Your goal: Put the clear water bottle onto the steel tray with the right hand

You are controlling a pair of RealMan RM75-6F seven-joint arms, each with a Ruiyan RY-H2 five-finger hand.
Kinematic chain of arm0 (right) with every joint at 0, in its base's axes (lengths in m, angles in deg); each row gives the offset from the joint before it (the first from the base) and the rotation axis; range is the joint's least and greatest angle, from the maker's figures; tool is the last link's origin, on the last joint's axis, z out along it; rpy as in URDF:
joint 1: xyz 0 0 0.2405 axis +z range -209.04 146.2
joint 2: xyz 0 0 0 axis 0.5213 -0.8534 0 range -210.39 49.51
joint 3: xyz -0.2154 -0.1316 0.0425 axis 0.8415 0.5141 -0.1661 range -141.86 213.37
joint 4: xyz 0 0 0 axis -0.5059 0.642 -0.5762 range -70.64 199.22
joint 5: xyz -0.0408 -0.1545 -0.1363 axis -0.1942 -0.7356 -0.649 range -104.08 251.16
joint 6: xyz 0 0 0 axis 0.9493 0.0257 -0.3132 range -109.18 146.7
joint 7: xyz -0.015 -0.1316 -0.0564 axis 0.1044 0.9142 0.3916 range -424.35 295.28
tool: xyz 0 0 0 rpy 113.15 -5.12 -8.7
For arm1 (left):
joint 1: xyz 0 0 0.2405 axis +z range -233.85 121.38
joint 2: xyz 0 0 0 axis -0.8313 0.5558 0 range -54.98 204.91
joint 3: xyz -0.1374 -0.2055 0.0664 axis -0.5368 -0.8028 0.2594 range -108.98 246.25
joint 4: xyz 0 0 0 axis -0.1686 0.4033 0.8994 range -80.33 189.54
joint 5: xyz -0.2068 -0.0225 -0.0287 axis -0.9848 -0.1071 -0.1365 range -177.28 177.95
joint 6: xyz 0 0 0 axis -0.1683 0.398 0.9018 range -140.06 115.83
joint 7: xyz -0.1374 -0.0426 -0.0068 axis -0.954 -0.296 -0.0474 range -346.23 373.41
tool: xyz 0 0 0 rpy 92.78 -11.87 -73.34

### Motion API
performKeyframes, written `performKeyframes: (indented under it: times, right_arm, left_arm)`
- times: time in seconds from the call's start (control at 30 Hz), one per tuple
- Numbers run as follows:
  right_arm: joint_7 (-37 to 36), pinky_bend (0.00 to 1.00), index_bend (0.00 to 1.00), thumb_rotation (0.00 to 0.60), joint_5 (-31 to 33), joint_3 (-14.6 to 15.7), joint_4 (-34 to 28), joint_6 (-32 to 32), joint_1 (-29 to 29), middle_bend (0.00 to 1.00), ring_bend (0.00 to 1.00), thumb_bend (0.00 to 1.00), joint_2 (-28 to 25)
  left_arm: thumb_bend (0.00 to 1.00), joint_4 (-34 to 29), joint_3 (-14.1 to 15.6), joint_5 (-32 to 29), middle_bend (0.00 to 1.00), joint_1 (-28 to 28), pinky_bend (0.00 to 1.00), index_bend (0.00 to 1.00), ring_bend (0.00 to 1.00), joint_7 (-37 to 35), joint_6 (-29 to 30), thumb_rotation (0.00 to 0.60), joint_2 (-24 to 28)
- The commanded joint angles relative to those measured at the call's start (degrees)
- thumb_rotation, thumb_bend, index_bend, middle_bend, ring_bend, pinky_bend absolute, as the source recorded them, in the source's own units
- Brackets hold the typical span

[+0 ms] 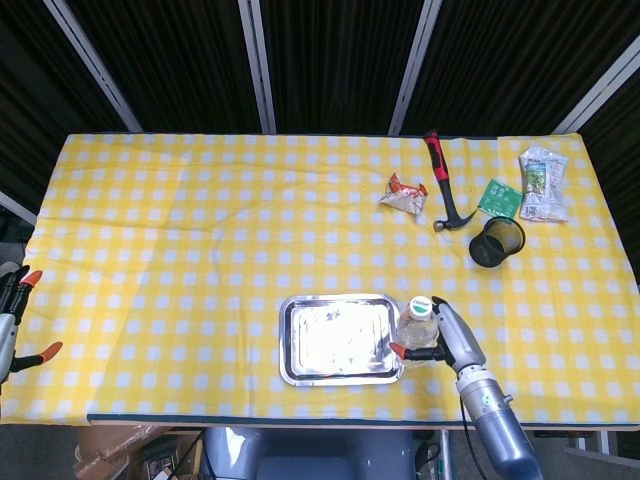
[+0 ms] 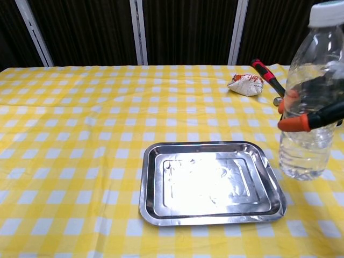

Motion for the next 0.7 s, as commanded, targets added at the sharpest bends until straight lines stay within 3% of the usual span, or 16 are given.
performKeyframes:
  times: [0.03, 0.2, 0.4, 0.6, 0.7]
  right_arm:
    - [-8.8, 0.0, 0.87, 0.6, -10.5, 2.0, 7.3, 3.0, -1.9, 0.68, 0.31, 0.78, 6.1]
    - [-12.4, 0.0, 0.87, 0.6, -18.8, 1.7, 9.5, 1.9, -2.3, 0.68, 0.3, 0.78, 8.8]
    - [-10.1, 0.0, 0.87, 0.6, -23.4, 2.1, 10.2, 2.1, 0.1, 0.68, 0.3, 0.78, 15.1]
    - [-3.5, 0.0, 0.87, 0.6, -20.8, 2.7, 8.5, 2.3, 3.3, 0.68, 0.3, 0.78, 26.0]
    - [-0.5, 0.0, 0.87, 0.6, -19.7, 3.0, 9.1, 1.6, 3.9, 0.68, 0.3, 0.78, 27.8]
  left_arm:
    - [0.19, 0.1, -0.1, -0.1, 0.0, 0.0, 0.0, 0.05, 0.0, -0.2, 0.0, 0.6, 0.1]
    - [0.19, 0.0, 0.0, 0.1, 0.0, -0.1, 0.0, 0.05, 0.0, -0.1, -0.2, 0.6, 0.1]
    - [0.19, -0.1, 0.2, 0.5, 0.0, 0.0, 0.0, 0.05, 0.0, -0.1, 0.0, 0.6, 0.0]
    - [0.19, 0.5, -0.1, -0.3, 0.0, -0.3, 0.0, 0.05, 0.0, 0.2, -0.7, 0.6, -0.1]
    - [0.19, 0.5, -0.1, -0.3, 0.0, -0.3, 0.0, 0.05, 0.0, -0.1, -0.8, 0.6, 0.0]
